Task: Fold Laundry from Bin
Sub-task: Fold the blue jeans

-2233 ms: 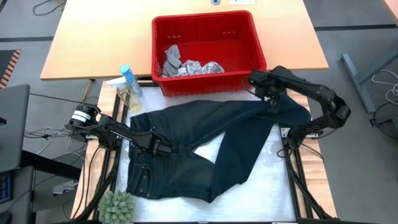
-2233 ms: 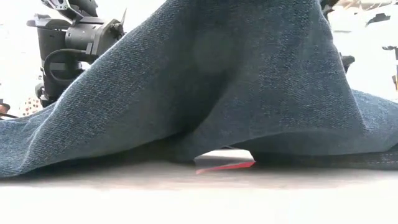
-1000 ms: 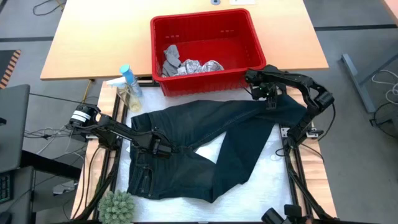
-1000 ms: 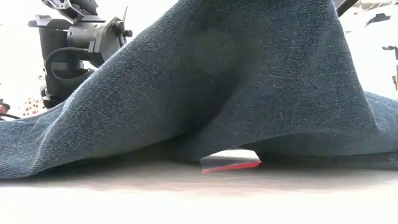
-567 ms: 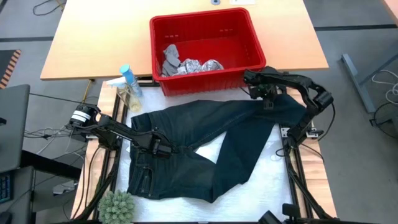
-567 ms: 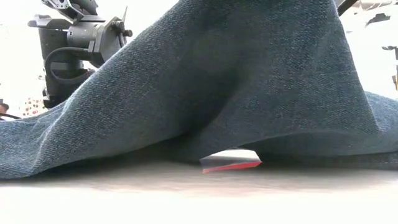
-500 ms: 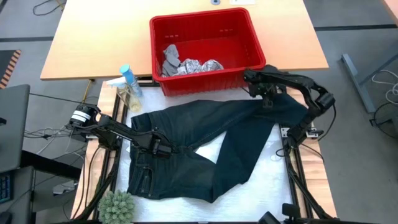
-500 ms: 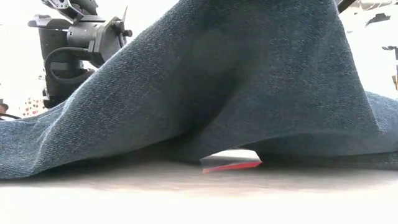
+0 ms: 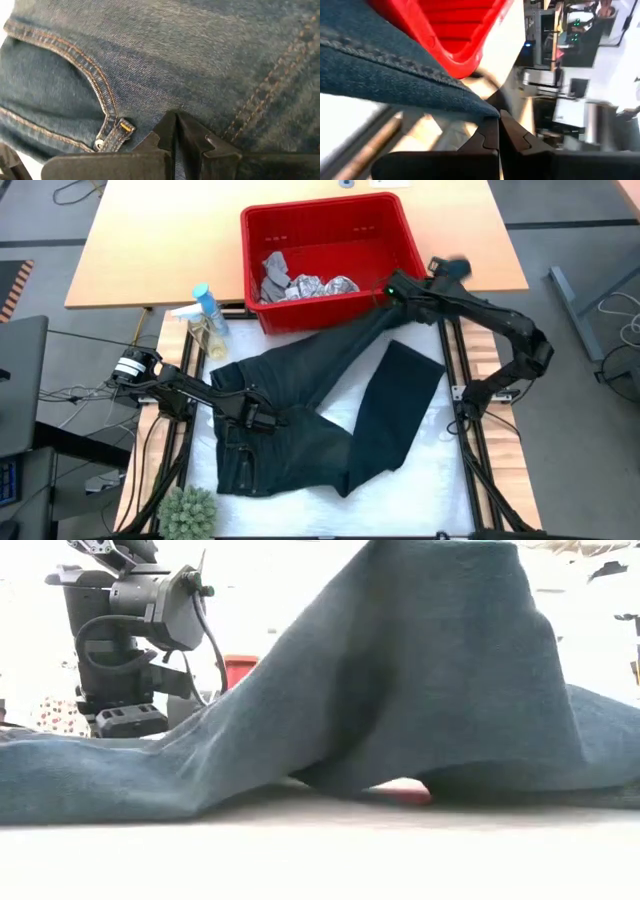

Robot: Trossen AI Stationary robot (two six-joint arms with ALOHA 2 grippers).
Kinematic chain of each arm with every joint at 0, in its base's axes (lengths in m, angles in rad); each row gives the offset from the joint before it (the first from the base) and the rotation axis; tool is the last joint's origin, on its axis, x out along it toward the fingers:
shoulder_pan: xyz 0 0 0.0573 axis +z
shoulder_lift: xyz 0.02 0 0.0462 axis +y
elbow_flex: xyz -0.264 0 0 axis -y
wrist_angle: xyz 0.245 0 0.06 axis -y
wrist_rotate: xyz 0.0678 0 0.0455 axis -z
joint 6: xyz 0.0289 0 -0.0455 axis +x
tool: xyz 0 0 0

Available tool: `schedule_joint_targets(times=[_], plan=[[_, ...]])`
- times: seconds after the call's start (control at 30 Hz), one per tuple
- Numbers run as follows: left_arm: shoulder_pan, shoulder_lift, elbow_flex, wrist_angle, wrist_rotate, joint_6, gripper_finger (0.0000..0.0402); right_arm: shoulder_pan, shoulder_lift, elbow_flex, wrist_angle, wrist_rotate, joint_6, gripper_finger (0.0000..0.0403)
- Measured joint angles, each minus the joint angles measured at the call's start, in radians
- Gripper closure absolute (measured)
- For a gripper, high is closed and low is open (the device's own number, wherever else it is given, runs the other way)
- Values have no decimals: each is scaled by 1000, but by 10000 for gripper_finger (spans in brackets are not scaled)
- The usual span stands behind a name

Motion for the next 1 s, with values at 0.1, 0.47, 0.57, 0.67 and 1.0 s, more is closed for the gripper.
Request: schedule_joint_targets(times=[0.1, 0.47, 0.57, 0.67, 1.0], plan=[[0, 0, 0, -2, 2, 18, 401, 59, -19, -7, -171, -126, 265, 385], [-14, 0, 1, -18, 45, 99, 401, 282, 1, -336, -354, -755, 1100, 384], [-37, -1, 1, -36, 71, 116, 401, 344, 10, -410, -351, -879, 1147, 357], [-66, -2, 2, -49, 109, 138, 401, 407, 16, -462, -346, -934, 1196, 323], [-170, -2, 2, -97, 200, 278, 401, 502, -8, -390, -371, -849, 1324, 189]])
